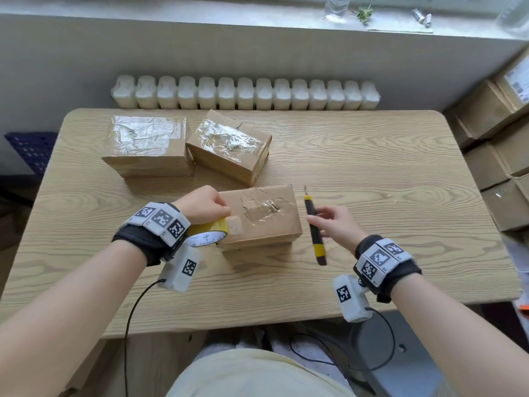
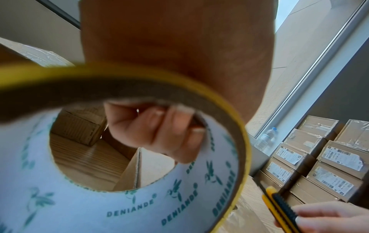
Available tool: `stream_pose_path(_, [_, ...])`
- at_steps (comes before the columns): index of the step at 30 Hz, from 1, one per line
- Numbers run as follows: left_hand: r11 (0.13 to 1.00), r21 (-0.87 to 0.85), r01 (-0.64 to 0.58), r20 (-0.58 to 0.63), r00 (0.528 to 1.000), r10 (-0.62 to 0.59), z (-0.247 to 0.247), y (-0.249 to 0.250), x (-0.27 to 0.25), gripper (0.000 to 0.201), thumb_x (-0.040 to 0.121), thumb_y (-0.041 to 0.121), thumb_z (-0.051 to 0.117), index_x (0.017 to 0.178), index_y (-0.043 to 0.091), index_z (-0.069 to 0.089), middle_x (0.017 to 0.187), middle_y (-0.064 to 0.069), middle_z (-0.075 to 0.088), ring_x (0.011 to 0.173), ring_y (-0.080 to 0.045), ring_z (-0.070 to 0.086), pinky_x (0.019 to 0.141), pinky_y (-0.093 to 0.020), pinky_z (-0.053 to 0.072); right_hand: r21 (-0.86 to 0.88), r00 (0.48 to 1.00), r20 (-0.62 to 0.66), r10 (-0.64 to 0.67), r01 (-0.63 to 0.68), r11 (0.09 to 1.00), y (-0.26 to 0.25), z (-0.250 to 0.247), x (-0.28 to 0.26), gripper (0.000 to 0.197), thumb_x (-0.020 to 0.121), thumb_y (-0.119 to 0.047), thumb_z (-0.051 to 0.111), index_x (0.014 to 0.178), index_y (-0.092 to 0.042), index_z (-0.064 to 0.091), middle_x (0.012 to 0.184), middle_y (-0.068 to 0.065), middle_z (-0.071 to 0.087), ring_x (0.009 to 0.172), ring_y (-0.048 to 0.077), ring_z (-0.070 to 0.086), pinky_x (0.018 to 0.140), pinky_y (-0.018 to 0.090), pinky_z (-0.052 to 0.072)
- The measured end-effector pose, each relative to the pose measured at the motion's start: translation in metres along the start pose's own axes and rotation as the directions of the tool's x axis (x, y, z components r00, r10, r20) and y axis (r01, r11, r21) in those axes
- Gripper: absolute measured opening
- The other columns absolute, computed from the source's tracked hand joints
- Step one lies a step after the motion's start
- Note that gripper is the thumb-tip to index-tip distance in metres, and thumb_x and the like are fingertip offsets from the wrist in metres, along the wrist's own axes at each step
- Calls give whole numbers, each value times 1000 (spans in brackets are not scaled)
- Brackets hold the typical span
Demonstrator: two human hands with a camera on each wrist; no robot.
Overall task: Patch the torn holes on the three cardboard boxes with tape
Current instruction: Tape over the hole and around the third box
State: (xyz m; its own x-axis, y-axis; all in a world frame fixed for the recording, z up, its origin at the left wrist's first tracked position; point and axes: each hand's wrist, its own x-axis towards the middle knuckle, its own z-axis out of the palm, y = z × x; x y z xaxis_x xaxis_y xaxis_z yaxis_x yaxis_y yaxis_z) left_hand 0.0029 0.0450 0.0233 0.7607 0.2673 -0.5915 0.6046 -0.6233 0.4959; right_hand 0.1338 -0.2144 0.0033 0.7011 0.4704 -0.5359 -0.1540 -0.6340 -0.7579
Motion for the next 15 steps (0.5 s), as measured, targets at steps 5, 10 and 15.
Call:
stream_pose_path(5, [999,23,-25,-52,998,26,2,3,-4,23,88,22,56,87,12,76,64,4,61,56,-10,49,51,-24,37,-539,984,-153,95,-163,827,45,-2,29,33,85,-33,66,110,-15,54,102,2,61,95,23,58,77,32,45])
stream_pose_path(10, [999,44,-21,-84,996,25,5,4,-3,23,86,23,56,84,12,76,60,3,59,53,-10,46,50,-24,36,-711,988,-138,63,-144,688,63,13,44,33,87,-29,62,112,-11,52,117,9,53,105,27,53,82,36,45])
stream_pose_path(15, [998,49,-29,-83,996,33,6,6,-2,23,87,23,54,90,15,76,71,3,66,62,-8,54,54,-24,39,-792,996,-88,-21,-57,608,65,20,45,33,92,-25,58,119,-7,48,121,12,49,115,29,48,91,38,42])
